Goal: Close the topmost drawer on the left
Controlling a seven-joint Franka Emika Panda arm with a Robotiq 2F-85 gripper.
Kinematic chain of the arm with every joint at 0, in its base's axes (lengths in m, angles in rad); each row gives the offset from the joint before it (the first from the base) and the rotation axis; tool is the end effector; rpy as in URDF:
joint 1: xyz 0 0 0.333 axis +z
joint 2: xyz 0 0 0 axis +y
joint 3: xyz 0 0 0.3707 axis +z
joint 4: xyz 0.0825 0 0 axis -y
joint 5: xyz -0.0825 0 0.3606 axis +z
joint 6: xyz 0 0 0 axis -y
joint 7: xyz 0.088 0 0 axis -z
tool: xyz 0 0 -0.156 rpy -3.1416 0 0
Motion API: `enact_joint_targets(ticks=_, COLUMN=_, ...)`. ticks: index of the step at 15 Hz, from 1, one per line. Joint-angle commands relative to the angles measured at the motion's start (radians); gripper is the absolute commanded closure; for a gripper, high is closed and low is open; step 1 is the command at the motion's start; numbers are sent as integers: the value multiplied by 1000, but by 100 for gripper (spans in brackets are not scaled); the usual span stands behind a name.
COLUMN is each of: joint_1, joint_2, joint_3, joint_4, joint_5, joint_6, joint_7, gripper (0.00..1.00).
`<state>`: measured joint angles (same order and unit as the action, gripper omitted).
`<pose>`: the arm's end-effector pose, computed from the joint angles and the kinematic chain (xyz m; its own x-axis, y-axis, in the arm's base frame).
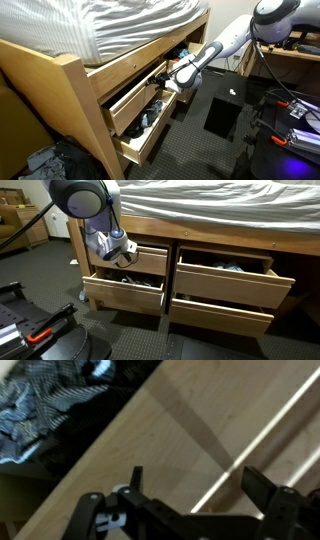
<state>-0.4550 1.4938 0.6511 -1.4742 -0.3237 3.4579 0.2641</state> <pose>0.7458 0.0378 -0.0232 0.7115 -0.5725 0.4074 -0.2111 -0.7272 -0.6532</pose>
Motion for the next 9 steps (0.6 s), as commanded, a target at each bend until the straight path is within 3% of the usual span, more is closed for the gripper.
enact_joint_targets(ticks=1, joint_1=-10, joint_2=-4, joint_3=29, joint_4=10, joint_5=18, joint_6=-7, joint_7=-30, gripper=0)
enact_joint_targets(ticks=3, joint_1=-13, joint_2=-16, joint_3=34, joint_4=51, joint_5=-56, joint_6=-6, joint_7=56, gripper=0)
enact_joint_targets(ticks=6, joint_1=-13, joint_2=-18, joint_3=37, joint_4=58, joint_5=-57, joint_6=-6, joint_7=59, gripper=0)
enact_joint_targets(ticks=9, joint_1=101, joint_2=-157, joint_3=-136, joint_4=56, joint_5=227, joint_6=-76, joint_7=32, gripper=0)
